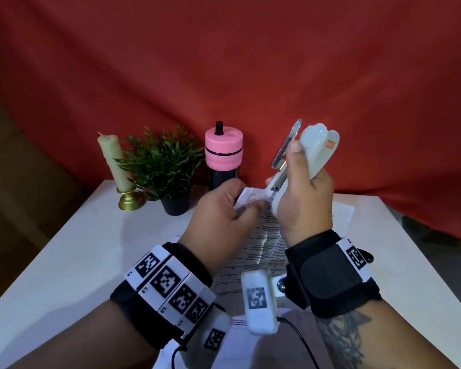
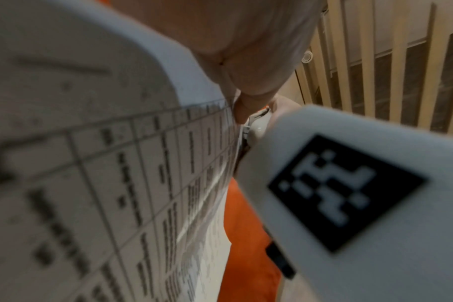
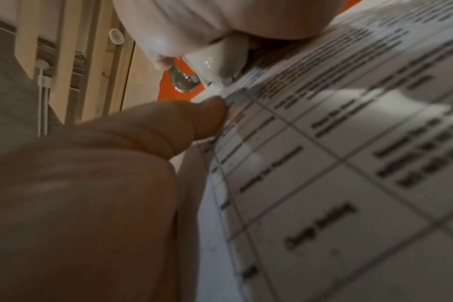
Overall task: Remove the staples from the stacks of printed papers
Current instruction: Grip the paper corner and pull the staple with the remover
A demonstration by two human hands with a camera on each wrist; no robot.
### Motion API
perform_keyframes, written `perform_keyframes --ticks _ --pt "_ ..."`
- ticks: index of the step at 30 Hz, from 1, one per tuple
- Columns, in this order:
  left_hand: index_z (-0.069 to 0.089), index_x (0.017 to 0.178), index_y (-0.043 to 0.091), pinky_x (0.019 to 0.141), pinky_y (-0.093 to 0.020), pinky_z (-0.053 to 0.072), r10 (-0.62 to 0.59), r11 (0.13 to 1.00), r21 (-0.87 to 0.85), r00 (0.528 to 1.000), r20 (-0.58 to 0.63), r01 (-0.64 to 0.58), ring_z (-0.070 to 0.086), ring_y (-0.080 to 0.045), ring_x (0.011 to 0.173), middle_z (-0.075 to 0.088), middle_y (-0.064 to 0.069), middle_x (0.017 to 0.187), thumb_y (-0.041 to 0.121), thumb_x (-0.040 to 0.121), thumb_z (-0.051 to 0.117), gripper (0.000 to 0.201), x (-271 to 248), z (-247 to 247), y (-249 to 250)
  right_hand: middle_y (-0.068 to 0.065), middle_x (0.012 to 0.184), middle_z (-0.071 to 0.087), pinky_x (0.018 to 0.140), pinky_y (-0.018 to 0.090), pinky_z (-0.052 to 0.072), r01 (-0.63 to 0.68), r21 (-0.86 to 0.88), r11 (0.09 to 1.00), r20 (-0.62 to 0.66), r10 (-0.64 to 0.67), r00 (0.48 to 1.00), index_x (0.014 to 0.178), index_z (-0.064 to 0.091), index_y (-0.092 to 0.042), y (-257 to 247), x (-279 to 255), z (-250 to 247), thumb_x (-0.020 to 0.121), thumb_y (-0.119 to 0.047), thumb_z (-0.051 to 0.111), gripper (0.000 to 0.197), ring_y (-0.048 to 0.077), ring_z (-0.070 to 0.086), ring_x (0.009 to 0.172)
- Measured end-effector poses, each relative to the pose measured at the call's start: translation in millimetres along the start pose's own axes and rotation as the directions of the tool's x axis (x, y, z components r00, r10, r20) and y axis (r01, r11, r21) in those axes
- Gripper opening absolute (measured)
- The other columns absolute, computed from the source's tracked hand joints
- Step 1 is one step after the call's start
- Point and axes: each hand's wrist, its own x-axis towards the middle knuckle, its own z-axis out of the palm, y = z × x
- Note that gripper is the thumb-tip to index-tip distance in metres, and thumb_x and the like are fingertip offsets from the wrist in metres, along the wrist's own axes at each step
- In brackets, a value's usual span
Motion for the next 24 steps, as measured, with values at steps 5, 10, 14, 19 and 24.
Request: perform_keyframes --ticks 5,10,14,19,24 --pt "0.053 0.082 0.006 0.052 -0.032 0.044 0.01 0.999 -0.04 1.0 0.021 -0.009 0.051 -0.015 0.058 0.059 -0.018 0.073 0.015 0.087 0.066 0.017 -3 6 1 -0.004 0.054 0.056 0.058 0.034 0.046 0.028 -0.077 0.997 0.008 -0.027 1.0 0.057 0.06 -0.023 0 6 -1 0.069 -0.065 0.056 0.044 0.017 0.056 0.057" --pt "0.063 0.093 0.017 0.061 -0.03 0.049 0.064 0.996 -0.067 0.996 0.066 -0.06 0.061 -0.011 0.07 0.065 0.004 0.077 0.0 0.085 0.063 0.019 -1 3 -8 0.002 0.067 0.062 0.064 0.03 0.051 -0.045 0.053 0.998 0.014 0.044 0.999 0.073 0.067 -0.022 5 4 -6 0.075 -0.06 0.066 0.038 0.016 0.061 0.065" --pt "0.073 0.079 0.003 0.078 -0.018 0.05 0.245 0.957 -0.149 0.969 -0.035 -0.248 0.064 -0.007 0.089 0.067 -0.005 0.096 -0.001 0.073 0.069 0.009 3 -4 -13 0.008 0.077 0.07 0.074 0.038 0.055 0.041 0.096 0.995 -0.109 -0.03 0.994 0.084 0.065 -0.012 3 7 -22 0.079 -0.056 0.06 0.044 0.023 0.067 0.074" --pt "0.071 0.07 0.001 0.084 -0.028 0.055 0.293 0.903 -0.302 0.952 -0.089 -0.306 0.065 -0.015 0.094 0.066 0.0 0.101 -0.007 0.061 0.072 0.013 8 -3 -12 0.016 0.087 0.072 0.081 0.049 0.055 0.157 0.103 0.982 -0.229 -0.13 0.965 0.093 0.068 -0.009 -5 6 -32 0.078 -0.064 0.061 0.057 0.036 0.069 0.086" --pt "0.071 0.077 0.016 0.087 -0.034 0.054 0.428 0.887 -0.158 0.901 -0.07 -0.433 0.061 -0.007 0.103 0.061 0.022 0.109 -0.006 0.066 0.071 0.024 7 -5 -19 0.035 0.103 0.064 0.086 0.058 0.051 0.172 0.109 0.979 -0.247 -0.141 0.959 0.109 0.061 0.01 -10 0 -33 0.067 -0.079 0.061 0.098 0.049 0.062 0.099"
